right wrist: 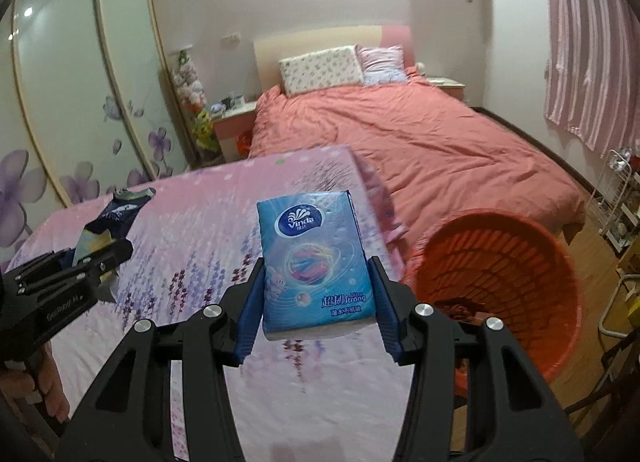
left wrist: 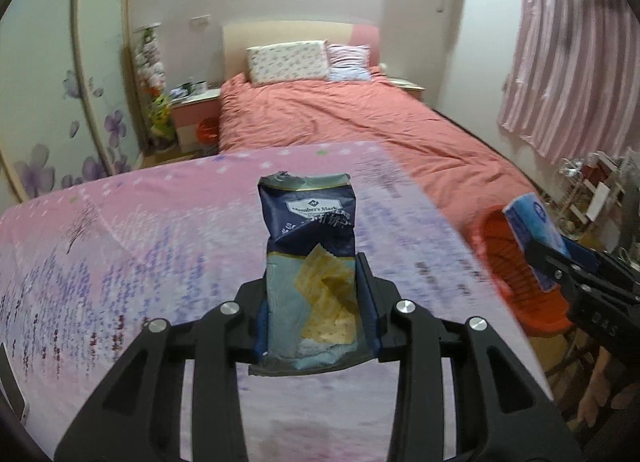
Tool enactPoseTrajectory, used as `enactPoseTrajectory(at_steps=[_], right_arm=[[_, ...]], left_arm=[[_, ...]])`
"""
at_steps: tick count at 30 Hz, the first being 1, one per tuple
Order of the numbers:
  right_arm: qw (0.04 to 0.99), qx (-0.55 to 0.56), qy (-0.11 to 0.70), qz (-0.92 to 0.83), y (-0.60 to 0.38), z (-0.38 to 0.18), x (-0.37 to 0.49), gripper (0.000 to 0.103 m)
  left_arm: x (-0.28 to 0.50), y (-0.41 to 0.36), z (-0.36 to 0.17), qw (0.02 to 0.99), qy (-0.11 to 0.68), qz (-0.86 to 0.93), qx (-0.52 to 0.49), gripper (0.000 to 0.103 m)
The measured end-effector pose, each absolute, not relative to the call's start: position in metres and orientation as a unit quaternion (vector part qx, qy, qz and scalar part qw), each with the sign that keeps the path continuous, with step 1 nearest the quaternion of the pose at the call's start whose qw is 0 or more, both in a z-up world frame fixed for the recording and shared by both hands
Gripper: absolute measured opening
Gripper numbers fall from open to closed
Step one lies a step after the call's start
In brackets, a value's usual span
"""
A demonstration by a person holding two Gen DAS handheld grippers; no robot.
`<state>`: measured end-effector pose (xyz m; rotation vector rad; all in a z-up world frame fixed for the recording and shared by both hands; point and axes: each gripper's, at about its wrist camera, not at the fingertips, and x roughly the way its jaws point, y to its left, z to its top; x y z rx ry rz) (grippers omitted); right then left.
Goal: Collect trash
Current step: 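Carry both items over the orange basket and open both tools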
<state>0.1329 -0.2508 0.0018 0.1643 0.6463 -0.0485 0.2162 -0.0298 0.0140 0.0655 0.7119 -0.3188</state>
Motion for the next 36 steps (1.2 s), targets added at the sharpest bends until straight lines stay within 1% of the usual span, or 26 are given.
enactPoseTrajectory(at_steps=[7,16,23,29,32,33,34,35,36], right_arm=[[0.948,0.107,0.295,-0.059,-0.296,0.012,0.111,0.05],[0.943,0.138,0.284,-0.103,-0.349,0.007,0.097,0.05],[0.935,0.171,0.281,-0.13,-0.389,-0.002,0.098,0.05],[0.927,0.195,0.284,-0.144,-0.422,-0.016,0.111,0.051],[0.925,0.211,0.284,-0.141,-0.439,-0.025,0.12,0.055],[0.922,0.219,0.286,-0.14,-0.447,-0.03,0.123,0.057],[0.921,0.222,0.288,-0.142,-0.45,-0.032,0.125,0.064],[0.919,0.225,0.289,-0.147,-0.453,-0.035,0.127,0.068],[0.919,0.225,0.288,-0.148,-0.452,-0.036,0.126,0.074]], left_arm=[[0.195,-0.085,0.029,0.917,0.339,-0.207,0.043,0.036],[0.181,-0.161,0.027,0.9,0.339,-0.266,0.068,0.036],[0.183,-0.225,0.017,0.882,0.344,-0.313,0.077,0.037],[0.194,-0.285,-0.005,0.861,0.362,-0.346,0.086,0.038],[0.203,-0.303,-0.021,0.855,0.369,-0.352,0.093,0.045],[0.205,-0.309,-0.025,0.854,0.372,-0.35,0.097,0.056],[0.209,-0.315,-0.033,0.856,0.375,-0.341,0.103,0.065],[0.212,-0.317,-0.037,0.857,0.376,-0.337,0.104,0.066],[0.214,-0.317,-0.041,0.856,0.379,-0.335,0.104,0.067]])
